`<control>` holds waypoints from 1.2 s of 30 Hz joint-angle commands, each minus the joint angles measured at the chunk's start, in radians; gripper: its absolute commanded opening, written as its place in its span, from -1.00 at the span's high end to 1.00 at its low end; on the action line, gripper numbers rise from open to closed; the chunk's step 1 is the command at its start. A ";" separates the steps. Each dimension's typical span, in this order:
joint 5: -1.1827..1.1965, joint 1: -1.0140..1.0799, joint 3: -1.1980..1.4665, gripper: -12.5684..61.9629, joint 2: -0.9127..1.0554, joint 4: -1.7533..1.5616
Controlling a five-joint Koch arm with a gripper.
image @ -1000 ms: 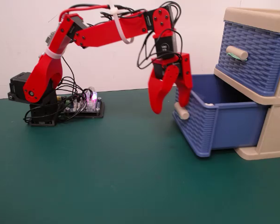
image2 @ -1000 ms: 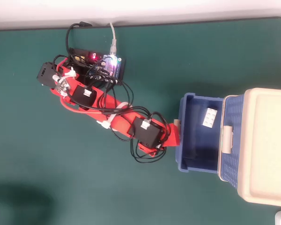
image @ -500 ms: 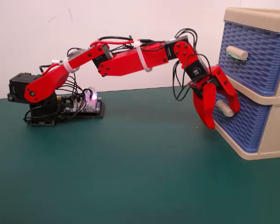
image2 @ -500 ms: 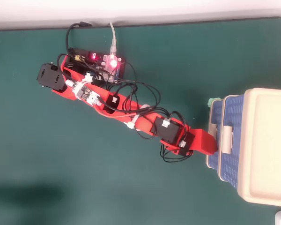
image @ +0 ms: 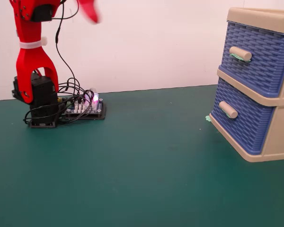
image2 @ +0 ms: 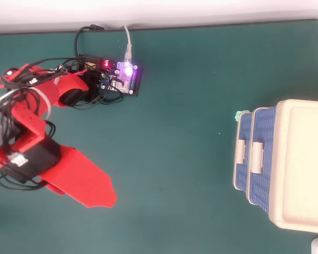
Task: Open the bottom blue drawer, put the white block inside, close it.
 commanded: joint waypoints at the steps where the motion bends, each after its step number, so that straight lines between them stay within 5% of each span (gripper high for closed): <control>1: -0.201 0.107 0.063 -0.25 0.075 0.032; 7: -0.655 0.494 0.568 -0.25 0.100 0.021; 12: -0.781 0.701 1.143 -0.25 0.156 -0.216; 22: -0.951 0.739 1.930 -0.25 0.669 -0.379; 36: -0.962 0.738 2.129 -0.26 0.758 -0.324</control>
